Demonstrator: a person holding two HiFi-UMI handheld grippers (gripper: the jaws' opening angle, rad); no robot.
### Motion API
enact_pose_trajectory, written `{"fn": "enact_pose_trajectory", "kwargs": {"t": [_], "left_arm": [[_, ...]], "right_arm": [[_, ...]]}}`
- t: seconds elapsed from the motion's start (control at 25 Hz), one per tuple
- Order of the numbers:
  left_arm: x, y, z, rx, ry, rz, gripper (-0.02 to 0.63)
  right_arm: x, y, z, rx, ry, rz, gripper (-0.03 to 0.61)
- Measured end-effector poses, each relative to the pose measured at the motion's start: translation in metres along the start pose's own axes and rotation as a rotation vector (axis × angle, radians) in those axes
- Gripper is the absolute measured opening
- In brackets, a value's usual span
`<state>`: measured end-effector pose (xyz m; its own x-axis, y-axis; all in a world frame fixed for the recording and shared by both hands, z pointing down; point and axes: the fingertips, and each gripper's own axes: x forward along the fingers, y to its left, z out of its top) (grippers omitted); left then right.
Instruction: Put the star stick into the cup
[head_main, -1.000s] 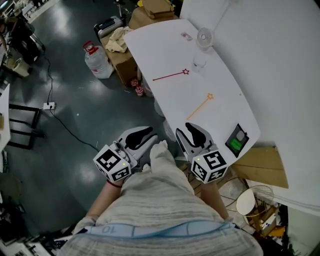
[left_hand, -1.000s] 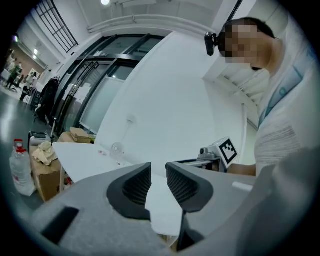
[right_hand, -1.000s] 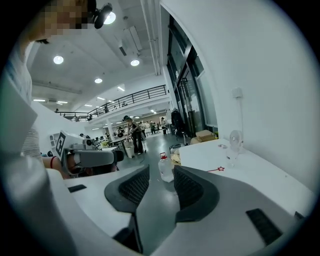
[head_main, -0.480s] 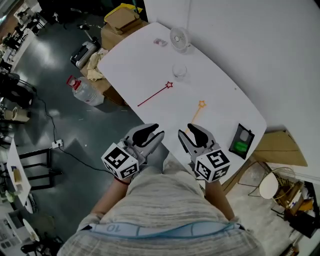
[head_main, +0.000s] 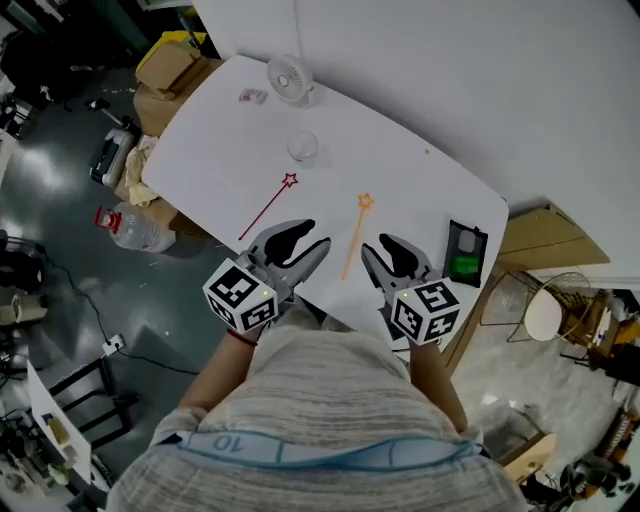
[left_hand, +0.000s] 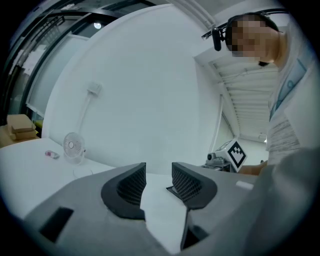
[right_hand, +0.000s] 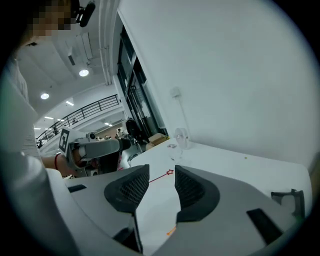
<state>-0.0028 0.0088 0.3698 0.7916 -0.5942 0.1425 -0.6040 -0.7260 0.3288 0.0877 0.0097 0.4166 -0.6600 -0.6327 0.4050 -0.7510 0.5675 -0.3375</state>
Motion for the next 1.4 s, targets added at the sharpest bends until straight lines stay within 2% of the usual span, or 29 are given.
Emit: {"fn": "enact_pose_trajectory", "kwargs": {"t": [0.2,0.44,0.64,0.96,1.4], "left_arm": [[0.012,0.036,-0.024,-0.008,0.109,-0.058,0.155],[0.005,0.117,-0.056,-0.069,0.214,-0.022,0.153],[-0.008,0.162,-0.074,-0.098,0.283,0.005,0.153],[-0.016,0.172,-0.091,-0.116,0.339,-0.02,0.153],[-0.018,0.174,-0.092,-0.135,0.342,-0.044,0.153]], "right_arm": [[0.029,-0.028,-0.017,0.072,0.055,-0.12,0.135],[0.079,-0.047,-0.057,0.16,0.194,-0.196,0.135],[0.107,-0.055,-0.08,0.175,0.273,-0.256,0.135],[0.13,-0.081,-0.109,0.176,0.359,-0.351,0.135],[0.147,-0.12,-0.146,0.236,0.464,-0.453,0.135]]}}
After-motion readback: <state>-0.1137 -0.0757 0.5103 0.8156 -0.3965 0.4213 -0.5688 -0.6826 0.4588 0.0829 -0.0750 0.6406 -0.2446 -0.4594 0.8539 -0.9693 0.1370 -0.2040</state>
